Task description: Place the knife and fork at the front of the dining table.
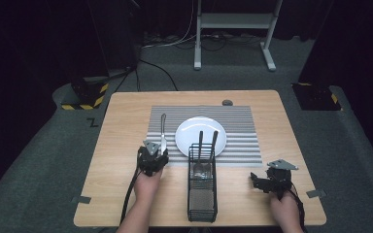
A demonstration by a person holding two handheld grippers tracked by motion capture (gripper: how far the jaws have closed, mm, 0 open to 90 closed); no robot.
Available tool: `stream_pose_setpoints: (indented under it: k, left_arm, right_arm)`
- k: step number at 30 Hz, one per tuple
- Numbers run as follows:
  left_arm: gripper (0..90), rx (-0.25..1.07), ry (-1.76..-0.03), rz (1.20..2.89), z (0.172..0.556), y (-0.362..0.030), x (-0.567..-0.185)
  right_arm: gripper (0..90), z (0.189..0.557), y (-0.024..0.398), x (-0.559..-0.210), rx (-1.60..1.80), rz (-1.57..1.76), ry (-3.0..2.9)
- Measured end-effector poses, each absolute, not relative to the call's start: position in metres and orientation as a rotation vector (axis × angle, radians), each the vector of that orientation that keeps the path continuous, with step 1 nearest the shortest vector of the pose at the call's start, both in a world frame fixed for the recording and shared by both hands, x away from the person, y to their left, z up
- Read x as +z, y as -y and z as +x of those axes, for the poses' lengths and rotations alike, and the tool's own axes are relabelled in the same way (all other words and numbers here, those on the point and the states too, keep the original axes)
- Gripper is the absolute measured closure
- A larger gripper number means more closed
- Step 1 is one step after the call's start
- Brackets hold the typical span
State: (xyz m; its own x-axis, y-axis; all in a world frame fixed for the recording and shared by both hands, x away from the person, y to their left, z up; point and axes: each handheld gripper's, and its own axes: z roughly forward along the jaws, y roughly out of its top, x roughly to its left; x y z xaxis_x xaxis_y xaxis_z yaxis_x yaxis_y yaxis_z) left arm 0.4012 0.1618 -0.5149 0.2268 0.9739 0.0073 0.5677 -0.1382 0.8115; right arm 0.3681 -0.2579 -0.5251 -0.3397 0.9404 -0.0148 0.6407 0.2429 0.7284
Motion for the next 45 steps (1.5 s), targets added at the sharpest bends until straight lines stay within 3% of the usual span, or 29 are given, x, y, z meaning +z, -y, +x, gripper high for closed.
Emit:
stream_pose_setpoints:
  k: [4, 11, 14, 18, 22, 27, 39, 45]
  left_arm:
    - [58.9, 0.669, -1.457, 1.892, 0.406, -0.156, -0.523]
    - [75.7, 0.68, -1.482, 1.854, 0.404, -0.159, -0.524]
    - [76.6, 0.684, -1.488, 1.845, 0.403, -0.16, -0.525]
    - [70.7, 0.665, -1.499, 1.815, 0.4, -0.164, -0.524]
    - [50.2, 0.715, -1.444, 1.82, 0.388, -0.166, -0.518]
    - [35.1, 0.76, -1.395, 1.83, 0.368, -0.175, -0.512]
    - [15.0, 0.748, -1.454, 1.908, 0.321, -0.224, -0.524]
    - [14.7, 0.725, -1.524, 1.885, 0.317, -0.233, -0.528]
  right_arm:
    - [10.8, 0.368, 0.258, -0.525, 0.881, 1.442, -2.068]
    - [10.8, 0.368, 0.258, -0.525, 0.881, 1.442, -2.068]
    - [10.8, 0.368, 0.258, -0.525, 0.881, 1.441, -2.068]
    - [10.9, 0.368, 0.258, -0.525, 0.881, 1.441, -2.068]
    - [10.8, 0.368, 0.258, -0.525, 0.881, 1.441, -2.068]
    - [10.8, 0.368, 0.258, -0.525, 0.882, 1.44, -2.07]
    - [11.0, 0.367, 0.257, -0.525, 0.89, 1.42, -2.09]
    - [13.7, 0.364, 0.256, -0.524, 0.9, 1.385, -2.105]
